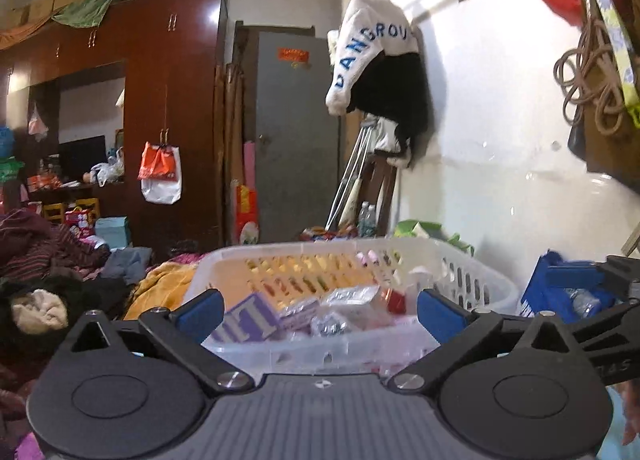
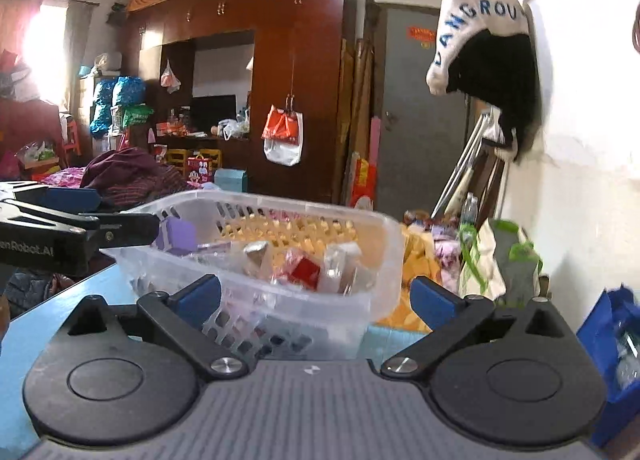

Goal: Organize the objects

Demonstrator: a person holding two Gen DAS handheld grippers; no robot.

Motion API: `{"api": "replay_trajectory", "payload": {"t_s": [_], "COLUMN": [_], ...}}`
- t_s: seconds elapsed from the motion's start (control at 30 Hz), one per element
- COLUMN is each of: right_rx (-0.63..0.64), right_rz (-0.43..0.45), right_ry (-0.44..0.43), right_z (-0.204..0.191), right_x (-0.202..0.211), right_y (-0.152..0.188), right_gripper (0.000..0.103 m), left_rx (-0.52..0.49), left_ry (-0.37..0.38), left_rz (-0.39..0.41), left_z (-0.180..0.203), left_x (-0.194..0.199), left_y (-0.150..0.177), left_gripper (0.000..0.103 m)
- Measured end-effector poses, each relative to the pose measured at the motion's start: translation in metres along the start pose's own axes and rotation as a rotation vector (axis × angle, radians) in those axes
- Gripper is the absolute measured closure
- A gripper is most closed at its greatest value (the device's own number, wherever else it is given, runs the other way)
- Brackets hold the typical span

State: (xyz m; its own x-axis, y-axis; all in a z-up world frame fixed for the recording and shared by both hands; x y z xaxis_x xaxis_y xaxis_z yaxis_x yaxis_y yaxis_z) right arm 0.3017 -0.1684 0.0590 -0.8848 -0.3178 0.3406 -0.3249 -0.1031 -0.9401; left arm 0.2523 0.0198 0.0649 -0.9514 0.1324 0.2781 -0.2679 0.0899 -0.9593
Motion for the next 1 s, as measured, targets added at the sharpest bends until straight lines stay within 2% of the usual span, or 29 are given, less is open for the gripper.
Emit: {"api": "replay_trajectory", "payload": {"t_s": [0.33,0.53,0.73,1.0], "right_rx": [-0.023,-0.055,-0.108,-0.088], "right_rz": [-0.019,0.003,0.017,0.01], "right_ry": [0.03,0.069,0.039,0.043], "right_z": [0.006,0.012,0.022,0.019], "right_x": [-0.003,0.0,0.002,0.002], "right_y": [0.012,0.016,0.016,0.015], "right_gripper": [0.0,0.0,0.0,0.0], "left_rx": [0.002,-0.002,-0.02,-0.007], "left_ry": [-0.007,-0.025,-0.042,-0.049], "left_rz": [-0.034,-0.054,-0.05,-0.057], "left_z": [0.003,0.002,0.004,0.002], "left_x": [0.003,0.0,0.003,0.001], "left_y": [0.009,0.016,0.018,0.016], "left_gripper": [0.0,0.0,0.0,0.0]}}
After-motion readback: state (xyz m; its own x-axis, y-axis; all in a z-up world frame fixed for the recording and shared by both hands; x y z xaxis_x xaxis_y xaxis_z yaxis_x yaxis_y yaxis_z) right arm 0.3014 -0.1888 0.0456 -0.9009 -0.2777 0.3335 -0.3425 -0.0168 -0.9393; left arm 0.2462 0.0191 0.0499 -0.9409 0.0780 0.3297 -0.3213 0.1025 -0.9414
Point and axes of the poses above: each gripper's, at about its wrist camera, not at the fingertips, and x roughly against the way its jaws point, z to its right, y to its underside, the point moved 6 cm from there along -x, roughly the way its jaws point, and after that the axes turned 4 degrees about -x, right-handed, at the moved point
